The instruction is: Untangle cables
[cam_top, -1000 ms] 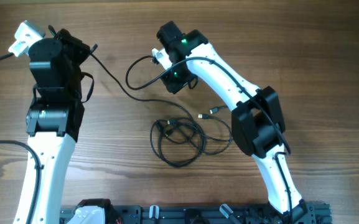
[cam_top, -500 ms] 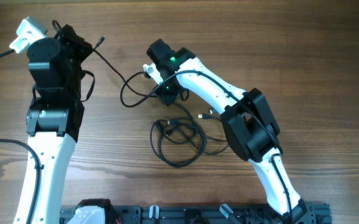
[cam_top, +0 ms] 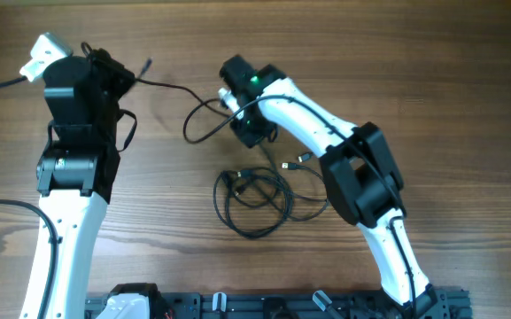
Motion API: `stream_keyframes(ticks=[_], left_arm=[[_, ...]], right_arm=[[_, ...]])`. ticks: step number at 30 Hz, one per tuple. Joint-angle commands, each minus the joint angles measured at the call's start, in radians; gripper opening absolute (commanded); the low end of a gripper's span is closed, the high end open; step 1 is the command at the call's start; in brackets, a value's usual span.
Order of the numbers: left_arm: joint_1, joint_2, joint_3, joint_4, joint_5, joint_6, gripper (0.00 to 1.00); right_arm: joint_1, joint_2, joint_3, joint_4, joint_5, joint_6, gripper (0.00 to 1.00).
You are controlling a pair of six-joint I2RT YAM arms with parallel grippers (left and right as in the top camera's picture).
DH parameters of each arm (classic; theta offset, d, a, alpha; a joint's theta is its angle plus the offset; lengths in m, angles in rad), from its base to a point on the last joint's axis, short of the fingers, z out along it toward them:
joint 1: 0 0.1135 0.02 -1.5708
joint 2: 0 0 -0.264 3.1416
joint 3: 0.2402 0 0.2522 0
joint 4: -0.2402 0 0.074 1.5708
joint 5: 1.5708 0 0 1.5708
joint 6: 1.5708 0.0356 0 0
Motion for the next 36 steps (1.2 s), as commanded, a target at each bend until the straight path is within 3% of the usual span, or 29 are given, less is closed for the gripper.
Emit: stream_keyframes(ticks=[1,4,7,10,14,19,21,24,25,29,32,34,36], left_arm=[[0.005,0.009,0.002,-0.058,0.009,-0.003,0.04],[0.005,0.026,0.002,-0.087,0.015,-0.003,0.04],[0.005,0.027,0.002,-0.089,0.027,-0.003,0.04],[0.005,0.027,0.002,-0.090,0.027,-0.003,0.04],[0.005,0.027,0.002,-0.089,0.027,-0.003,0.04],[0.005,0.027,0.002,-0.089,0.028,-0.003,0.04],[0.005,0.027,0.002,-0.089,0.039,-0.003,0.04],[0.005,0.027,0.002,-0.089,0.039,-0.003,0.04],[0.005,0.027,0.002,-0.089,0.039,-0.003,0.04],[0.005,0.027,0.002,-0.089,0.039,-0.003,0.04],[0.005,0.027,0.002,-0.089,0.039,-0.003,0.04],[0.005,0.027,0.002,-0.086,0.039,-0.003,0.04],[0.005,0.027,0.002,-0.086,0.039,-0.003,0.04]], right_arm=[[-0.038,-0.167,0.153,-0.004,0.117,0.022,0.04],[-0.056,-0.262,0.241,0.041,0.205,0.021,0.04],[-0.065,-0.348,0.291,0.124,0.256,-0.076,0.04],[-0.065,-0.398,0.293,0.185,0.251,-0.272,0.05],[-0.065,-0.397,0.267,0.134,0.253,-0.589,0.05],[-0.064,-0.380,0.242,0.118,0.296,-0.579,0.05],[-0.064,-0.336,0.222,0.160,0.451,-0.571,0.05],[-0.056,-0.278,0.211,0.338,0.811,-0.639,0.05],[-0.046,-0.261,0.211,0.547,0.945,-0.774,0.05],[-0.002,-0.261,0.211,0.767,0.924,-0.959,0.05],[0.037,-0.261,0.201,0.662,0.831,-0.929,0.05],[0.046,-0.251,0.177,0.556,0.774,-0.801,0.05],[0.036,-0.238,0.156,0.427,0.709,-0.771,0.04]])
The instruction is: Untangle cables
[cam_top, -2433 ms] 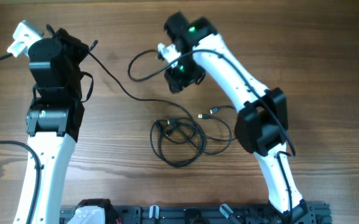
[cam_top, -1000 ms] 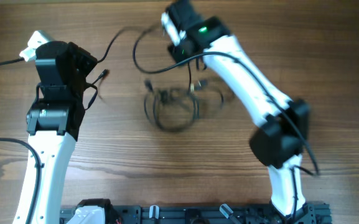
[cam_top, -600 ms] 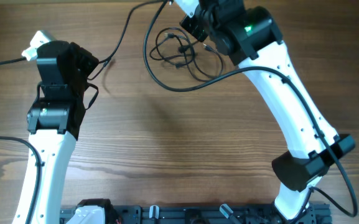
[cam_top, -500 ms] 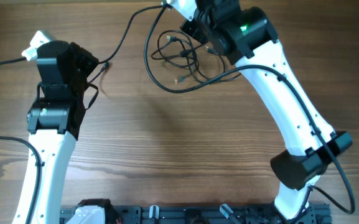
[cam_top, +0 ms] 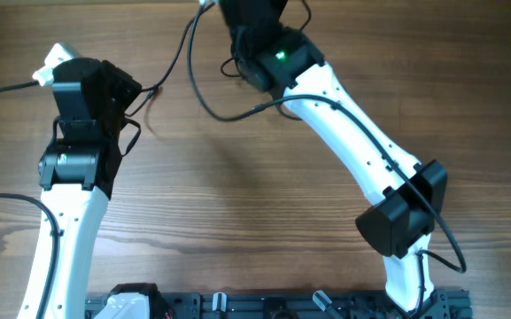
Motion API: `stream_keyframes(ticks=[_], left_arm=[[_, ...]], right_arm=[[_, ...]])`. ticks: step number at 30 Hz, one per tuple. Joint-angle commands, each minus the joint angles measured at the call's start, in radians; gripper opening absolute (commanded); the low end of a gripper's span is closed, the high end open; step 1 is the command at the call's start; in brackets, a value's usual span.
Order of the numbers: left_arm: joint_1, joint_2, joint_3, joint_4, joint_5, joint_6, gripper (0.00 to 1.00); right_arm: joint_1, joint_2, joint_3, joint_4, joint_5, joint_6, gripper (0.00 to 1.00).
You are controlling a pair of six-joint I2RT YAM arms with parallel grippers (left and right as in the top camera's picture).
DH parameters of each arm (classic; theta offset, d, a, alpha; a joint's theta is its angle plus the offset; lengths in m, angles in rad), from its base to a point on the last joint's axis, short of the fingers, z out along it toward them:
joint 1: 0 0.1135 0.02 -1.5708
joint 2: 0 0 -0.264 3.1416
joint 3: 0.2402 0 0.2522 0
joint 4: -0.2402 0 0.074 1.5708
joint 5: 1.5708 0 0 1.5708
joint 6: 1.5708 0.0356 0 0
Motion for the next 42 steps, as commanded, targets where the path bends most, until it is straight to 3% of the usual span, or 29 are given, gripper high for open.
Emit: stream_keyframes(ticks=[1,3,5,11,14,16,19,21,25,28,31,34,39,42], left_arm=[[0.005,0.002,0.002,0.005,0.002,-0.002,0.04],[0.005,0.002,0.002,0.005,0.002,-0.003,0.04],[0.005,0.002,0.002,0.005,0.002,-0.003,0.04],[0.005,0.002,0.002,0.005,0.002,-0.002,0.04],[0.005,0.002,0.002,0.005,0.002,-0.002,0.04],[0.005,0.002,0.002,0.005,0.002,-0.003,0.04],[0.005,0.002,0.002,0.005,0.002,-0.003,0.04],[0.005,0.002,0.002,0.005,0.002,-0.003,0.04],[0.005,0.002,0.002,0.005,0.003,-0.002,0.04],[0.005,0.002,0.002,0.004,0.002,-0.002,0.04],[0.005,0.002,0.002,0.005,0.002,-0.002,0.04],[0.005,0.002,0.002,0.005,0.002,-0.002,0.04],[0.005,0.002,0.002,0.005,0.002,-0.002,0.04],[0.005,0.002,0.002,0.005,0.002,-0.002,0.04]], right_arm=[[-0.021,0.027,-0.043,-0.181,-0.150,0.098,0.05],[-0.033,0.051,-0.066,-0.186,-0.130,0.135,0.05],[-0.061,0.064,-0.105,-0.093,-0.025,0.150,0.04],[-0.175,0.064,-0.118,0.143,0.001,0.210,0.05],[-0.244,0.064,-0.118,0.336,0.153,0.197,0.05],[-0.276,0.064,-0.118,0.437,0.134,0.118,0.05],[-0.278,0.064,-0.119,0.228,-0.128,-0.030,0.05],[-0.274,0.066,-0.120,0.146,-0.236,0.086,0.05],[-0.290,0.092,-0.151,0.169,-0.290,0.140,0.04],[-0.311,0.155,-0.151,0.216,-0.204,0.127,0.05],[-0.349,0.220,-0.151,0.489,0.136,0.121,0.05],[-0.382,0.227,-0.151,0.792,0.353,0.082,0.05],[-0.380,0.216,-0.151,1.278,0.425,-0.279,0.04],[-0.350,0.200,-0.151,1.252,0.405,-0.325,0.04]])
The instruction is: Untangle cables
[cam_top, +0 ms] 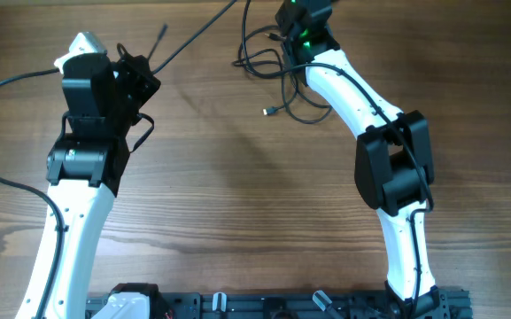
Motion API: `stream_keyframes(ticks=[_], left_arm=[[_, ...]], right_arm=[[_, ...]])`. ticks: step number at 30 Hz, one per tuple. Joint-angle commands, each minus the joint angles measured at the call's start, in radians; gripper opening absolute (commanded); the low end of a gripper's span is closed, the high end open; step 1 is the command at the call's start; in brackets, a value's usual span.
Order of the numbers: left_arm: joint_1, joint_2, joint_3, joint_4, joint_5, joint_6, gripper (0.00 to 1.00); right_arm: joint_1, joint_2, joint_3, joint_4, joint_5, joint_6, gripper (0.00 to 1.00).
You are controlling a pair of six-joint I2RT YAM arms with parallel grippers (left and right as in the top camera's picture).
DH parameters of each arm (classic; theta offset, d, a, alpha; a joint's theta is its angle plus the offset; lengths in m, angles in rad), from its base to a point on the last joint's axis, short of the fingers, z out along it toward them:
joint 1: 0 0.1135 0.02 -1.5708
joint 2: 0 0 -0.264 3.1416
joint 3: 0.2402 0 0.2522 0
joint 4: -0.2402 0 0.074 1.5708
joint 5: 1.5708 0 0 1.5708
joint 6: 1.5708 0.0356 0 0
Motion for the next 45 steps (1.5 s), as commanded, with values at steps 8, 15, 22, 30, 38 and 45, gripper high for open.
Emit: stream_keyframes(ticks=[8,15,22,30,38,45], left_arm=[[0.046,-0.016,-0.011,-0.047,-0.167,0.036,0.04],[0.045,-0.016,-0.011,-0.050,-0.070,0.078,0.04],[0.045,-0.015,-0.011,-0.050,0.179,0.114,0.04],[0.045,-0.015,-0.011,-0.050,0.428,0.114,0.04],[0.045,-0.015,-0.011,-0.018,0.733,0.112,0.04],[0.045,0.024,-0.014,-0.471,0.426,0.114,0.04]], right_arm=[[-0.041,-0.085,0.021,-0.623,-0.040,0.227,0.04],[-0.110,-0.329,0.021,-1.239,-0.784,0.666,0.04],[-0.125,-0.468,0.021,-1.628,-1.386,0.887,0.04],[-0.090,-0.461,0.021,-1.812,-1.861,0.857,0.04],[0.027,-0.425,0.021,-1.772,-1.836,0.996,0.04],[0.108,-0.320,0.021,-1.805,-1.628,1.235,0.04]])
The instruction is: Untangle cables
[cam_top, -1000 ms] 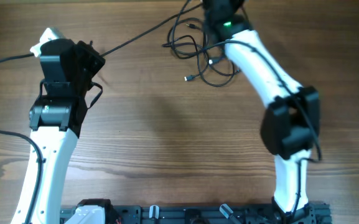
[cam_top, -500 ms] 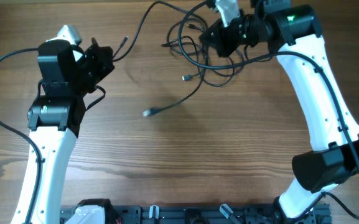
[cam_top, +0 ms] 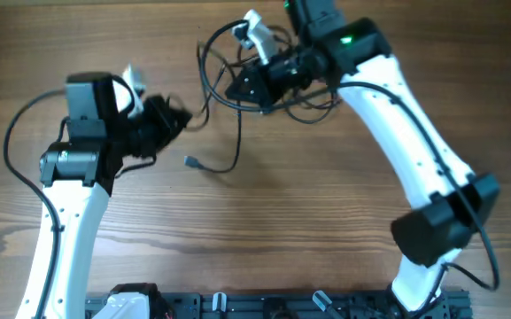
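Observation:
A tangle of thin black cables [cam_top: 301, 110] hangs at the far middle of the wooden table [cam_top: 264, 230]. My right gripper [cam_top: 236, 90] points left and is shut on strands of it. One strand drops from there and curls to a loose plug [cam_top: 190, 161] lying on the table. Another loop [cam_top: 204, 58] arcs up behind the gripper. My left gripper [cam_top: 177, 118] points right, a short way from the right one, and looks shut on a thin cable end [cam_top: 198, 118] that leads toward the tangle.
The left arm's own supply cable [cam_top: 11, 142] loops out over the table's left side. A black rail [cam_top: 282, 306] runs along the front edge. The right arm [cam_top: 414, 151] spans the right half of the table.
The right gripper has come back from the far edge, leftward and nearer. The left gripper has moved down and right. The cable between them has gone from taut to slack, with a plug now on the table.
The tangle first lay mid-table with the right gripper on a loop and the left holding a cable end. Then the right gripper had carried it to the far edge, and the cable ran taut between the grippers. Now they are close together and a strand hangs free.

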Motion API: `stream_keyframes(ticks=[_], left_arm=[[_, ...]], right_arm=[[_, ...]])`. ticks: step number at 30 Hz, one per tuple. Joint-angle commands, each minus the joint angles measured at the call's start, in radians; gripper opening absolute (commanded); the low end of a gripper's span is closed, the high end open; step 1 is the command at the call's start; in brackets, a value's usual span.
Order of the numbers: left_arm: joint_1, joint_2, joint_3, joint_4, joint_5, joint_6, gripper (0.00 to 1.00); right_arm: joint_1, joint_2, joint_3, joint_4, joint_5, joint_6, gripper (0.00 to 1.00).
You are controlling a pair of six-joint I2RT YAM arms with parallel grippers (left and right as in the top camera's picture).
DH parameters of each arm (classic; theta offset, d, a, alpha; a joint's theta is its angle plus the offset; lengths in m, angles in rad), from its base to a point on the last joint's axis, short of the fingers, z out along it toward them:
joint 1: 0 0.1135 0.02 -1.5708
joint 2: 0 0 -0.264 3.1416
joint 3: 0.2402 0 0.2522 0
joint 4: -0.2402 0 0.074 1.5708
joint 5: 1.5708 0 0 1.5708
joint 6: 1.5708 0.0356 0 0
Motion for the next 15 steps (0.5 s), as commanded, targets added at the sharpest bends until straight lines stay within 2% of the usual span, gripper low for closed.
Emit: stream_keyframes(ticks=[1,2,3,4,6,7,8,11,15], left_arm=[[0.002,0.041,-0.005,-0.135,-0.127,0.016,0.04],[0.002,0.068,-0.006,-0.181,-0.127,0.016,0.11],[0.002,0.086,-0.009,-0.200,-0.127,0.016,0.24],[0.002,0.102,-0.011,-0.210,-0.127,0.016,0.43],[0.002,0.135,-0.016,-0.224,-0.127,0.021,0.71],[0.002,0.155,-0.016,-0.225,-0.126,0.055,0.91],[0.002,0.164,-0.016,-0.223,-0.128,0.089,1.00],[0.003,0.161,-0.014,-0.193,-0.192,0.095,1.00],[0.017,0.117,0.037,-0.159,-0.197,0.102,1.00]], right_arm=[[0.045,0.072,0.005,-0.004,0.154,0.170,0.04],[0.053,0.082,0.005,0.002,0.161,0.184,0.04],[0.058,0.093,0.005,0.005,0.180,0.208,0.04],[0.061,0.098,0.005,0.005,0.197,0.220,0.04],[0.061,0.111,0.005,0.003,0.209,0.240,0.04],[0.061,0.116,0.005,0.000,0.210,0.240,0.05],[0.061,0.120,0.005,0.000,0.210,0.239,0.05],[0.061,0.121,0.005,0.001,0.235,0.240,0.06],[0.061,0.126,0.005,-0.007,0.277,0.240,0.06]])
